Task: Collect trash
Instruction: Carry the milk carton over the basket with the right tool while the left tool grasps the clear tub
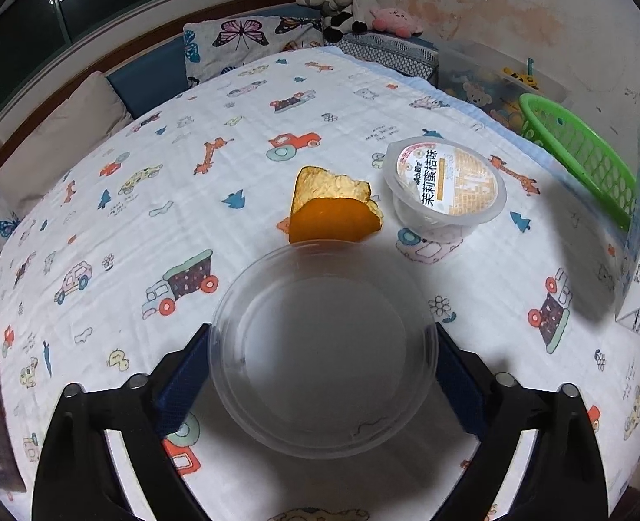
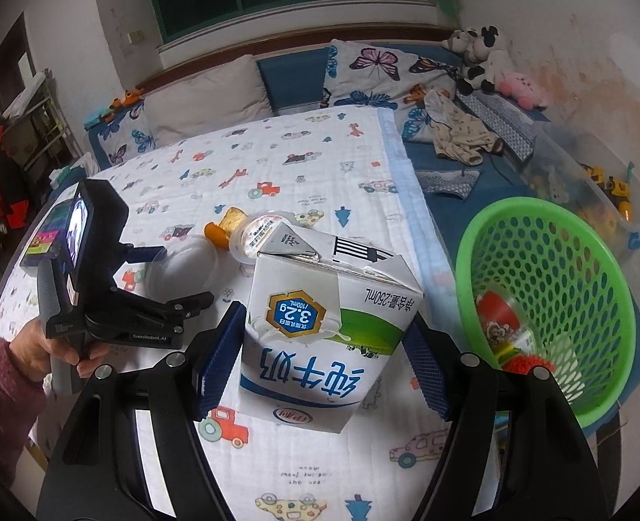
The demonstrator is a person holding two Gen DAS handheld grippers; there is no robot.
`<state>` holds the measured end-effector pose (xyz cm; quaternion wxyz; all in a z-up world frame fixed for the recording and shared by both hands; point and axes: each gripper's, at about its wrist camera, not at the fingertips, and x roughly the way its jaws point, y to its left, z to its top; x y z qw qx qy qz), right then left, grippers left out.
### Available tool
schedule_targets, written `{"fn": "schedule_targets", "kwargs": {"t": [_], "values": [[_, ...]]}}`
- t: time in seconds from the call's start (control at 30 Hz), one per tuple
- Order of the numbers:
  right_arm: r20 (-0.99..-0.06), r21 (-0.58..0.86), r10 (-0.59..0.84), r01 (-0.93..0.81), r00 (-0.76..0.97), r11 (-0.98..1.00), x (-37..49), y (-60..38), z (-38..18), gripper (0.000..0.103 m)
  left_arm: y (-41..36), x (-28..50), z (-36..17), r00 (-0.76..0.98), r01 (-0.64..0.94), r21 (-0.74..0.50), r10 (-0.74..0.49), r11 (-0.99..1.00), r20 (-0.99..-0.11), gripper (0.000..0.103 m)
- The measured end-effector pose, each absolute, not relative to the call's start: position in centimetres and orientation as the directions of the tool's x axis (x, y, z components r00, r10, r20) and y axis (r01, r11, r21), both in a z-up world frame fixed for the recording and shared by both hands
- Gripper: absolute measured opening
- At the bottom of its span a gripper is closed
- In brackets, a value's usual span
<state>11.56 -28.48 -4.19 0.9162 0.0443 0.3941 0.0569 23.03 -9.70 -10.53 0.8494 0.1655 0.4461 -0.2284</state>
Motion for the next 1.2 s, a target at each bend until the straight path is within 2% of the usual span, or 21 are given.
{"fn": "schedule_targets", "kwargs": {"t": [0.27, 0.57, 0.87, 1.2], "values": [[-0.699, 0.145, 0.127, -0.034, 0.704, 0.989, 11.3, -30.4, -3.5, 0.072, -9.4, 21.8, -9.1, 0.506, 0.528, 0.042, -0.274, 0.848, -0.818, 0.090], [-0.680, 0.149, 0.052, 0.068, 0.732, 0.987, 10.8, -35.5, -2.7, 0.072, -10.8, 19.6, -5.6, 0.507, 0.562, 0.004, -0.341, 0.827, -0.792, 0.090], [-0.674, 0.126, -0.072, 0.210, 0.735, 0.970, 10.2, -42.3, -3.0, 0.072, -15.2, 18.4, -2.3, 0.519, 0.610, 0.000, -0.399, 0.793, -0.756, 0.090], [-0.713, 0.051, -0.184, 0.311, 0.677, 0.949, 10.7, -47.2, -6.4, 0.072, -21.4, 18.3, -0.3, 0.507, 0.655, 0.000, -0.440, 0.756, -0.741, 0.090]]}}
